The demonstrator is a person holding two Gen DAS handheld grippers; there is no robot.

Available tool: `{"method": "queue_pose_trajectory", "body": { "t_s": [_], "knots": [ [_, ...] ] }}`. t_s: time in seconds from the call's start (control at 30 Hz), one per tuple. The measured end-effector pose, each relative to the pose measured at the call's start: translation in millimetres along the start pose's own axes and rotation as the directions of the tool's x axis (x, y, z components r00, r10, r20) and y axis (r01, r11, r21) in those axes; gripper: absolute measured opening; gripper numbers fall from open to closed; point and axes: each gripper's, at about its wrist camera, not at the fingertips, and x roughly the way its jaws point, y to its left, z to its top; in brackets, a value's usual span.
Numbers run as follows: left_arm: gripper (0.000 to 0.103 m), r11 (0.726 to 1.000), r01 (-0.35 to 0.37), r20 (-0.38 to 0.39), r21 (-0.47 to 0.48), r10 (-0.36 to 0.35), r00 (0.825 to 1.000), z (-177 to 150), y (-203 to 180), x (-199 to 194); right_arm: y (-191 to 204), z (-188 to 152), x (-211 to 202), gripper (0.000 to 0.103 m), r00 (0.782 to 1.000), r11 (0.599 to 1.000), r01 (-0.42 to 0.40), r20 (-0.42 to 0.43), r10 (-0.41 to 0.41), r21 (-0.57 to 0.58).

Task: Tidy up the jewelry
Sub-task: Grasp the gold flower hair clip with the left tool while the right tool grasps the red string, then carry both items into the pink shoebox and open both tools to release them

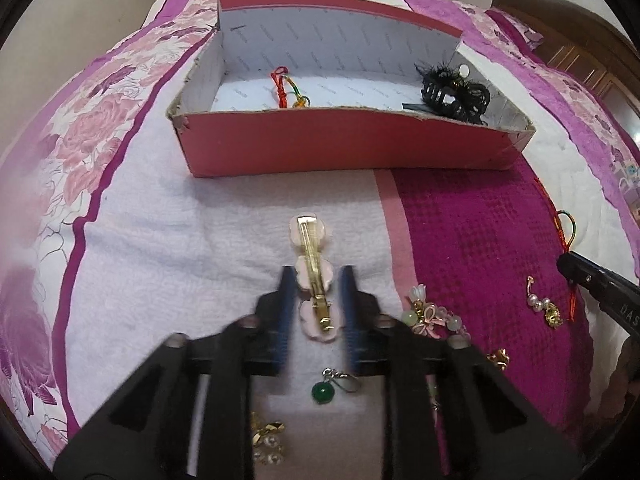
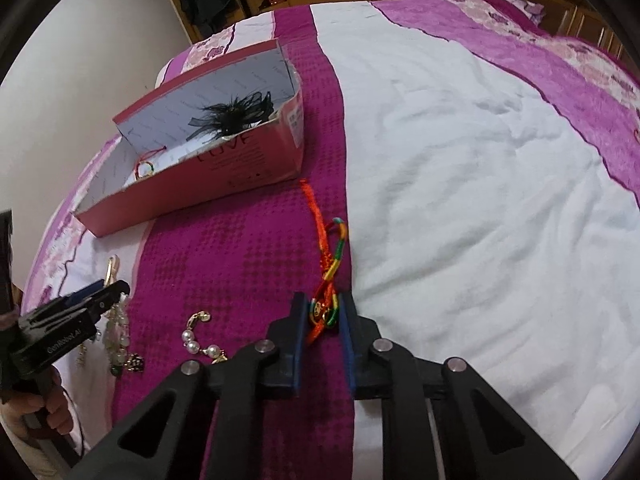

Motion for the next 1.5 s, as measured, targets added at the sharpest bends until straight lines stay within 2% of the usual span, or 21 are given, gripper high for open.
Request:
{"method": "queue_pose_trajectory", "body": {
  "t_s": [0.33, 0.73, 1.17, 1.5],
  "knots": [
    [0.01, 0.998, 0.06, 0.064, -0.026, -0.058, 0.996, -2, 3, -30, 5, -3, -19, 0.014, 0.998, 0.999, -0.036, 0.044, 0.036, -0.015],
    [0.01, 0.997, 0.071, 0.172, -0.015, -0.067, 0.983, 5, -7, -69, 21, -1, -50, 0.014, 0.987, 0.994, -0.084, 0.133, 0.092, -0.064],
    [0.01, 0.997, 0.073, 0.287, -0.009, -0.068, 0.956, 11, -13, -105, 44, 5, -86, 0.014, 0.96, 0.983, -0.124, 0.234, 0.154, -0.137],
    [0.01, 0.998, 0.062, 0.358, -0.002, -0.057, 0.932, 25, -14, -113, 69, 21, -102, 0.013, 0.929, 0.968, -0.125, 0.317, 0.191, -0.217]
  ]
}}
